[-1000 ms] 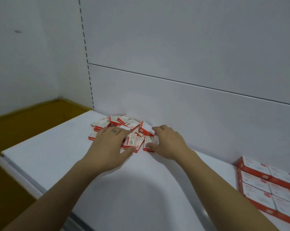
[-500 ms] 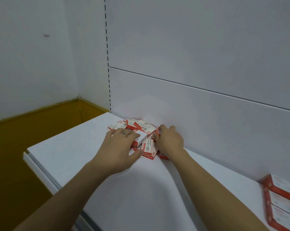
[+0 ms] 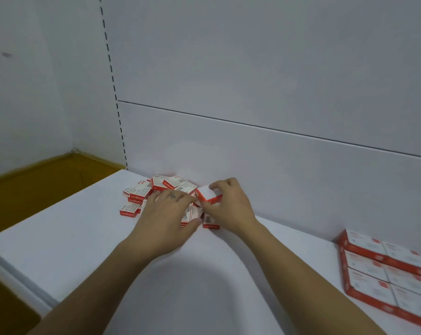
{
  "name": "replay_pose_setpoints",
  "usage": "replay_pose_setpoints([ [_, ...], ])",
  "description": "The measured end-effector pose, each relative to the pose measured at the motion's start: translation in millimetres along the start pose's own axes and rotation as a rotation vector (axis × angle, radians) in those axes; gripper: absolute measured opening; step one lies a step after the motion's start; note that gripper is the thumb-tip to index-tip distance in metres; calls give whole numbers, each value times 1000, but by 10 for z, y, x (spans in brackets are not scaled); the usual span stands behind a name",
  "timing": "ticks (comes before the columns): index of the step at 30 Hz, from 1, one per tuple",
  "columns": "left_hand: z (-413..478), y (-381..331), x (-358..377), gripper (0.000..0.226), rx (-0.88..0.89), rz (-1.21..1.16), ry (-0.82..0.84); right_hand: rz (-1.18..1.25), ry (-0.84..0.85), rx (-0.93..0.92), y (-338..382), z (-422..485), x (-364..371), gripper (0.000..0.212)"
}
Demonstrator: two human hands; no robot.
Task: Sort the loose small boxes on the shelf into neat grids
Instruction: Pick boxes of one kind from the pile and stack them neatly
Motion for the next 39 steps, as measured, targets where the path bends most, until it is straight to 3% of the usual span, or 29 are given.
replay_pose_setpoints([
  [7,154,-430,64,68,131,-123,-54,-31,-57,-107,-234,-585,-569,62],
  [12,282,-933,158,72,283,-177,-63,-1,-146,-65,-427,-1054,-982,73],
  [18,438,-1460,339,49,584,-211,-220,19,-247,-5,-705,-1549,-1299,72],
  [22,446,-1714,462,35,676,-305,-281,69,-302,58,-855,-1746,-1362,65],
  [25,371,-1793,607,32,690,-390,-235,143,-354,65,-945,-1835,-1315,55],
  [30,289,-1667,740,34,691,-470,-135,176,-300,66,-1036,-1927,-1155,31],
  [34,152,-1697,700,20,607,-755,14,326,-267,126,-993,-1979,-1069,14],
  [39,34,-1845,677,17,415,-1064,184,563,-287,238,-911,-1997,-1058,34],
])
Point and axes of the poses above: each hand's wrist, its own z-axis towards the middle knuckle, its own x-axis out of the palm, y = z × x, the point moved 1 cm from there along z, towards the middle knuckle, and after that the axes turned 8 degrees about y, right-handed, at the moved point
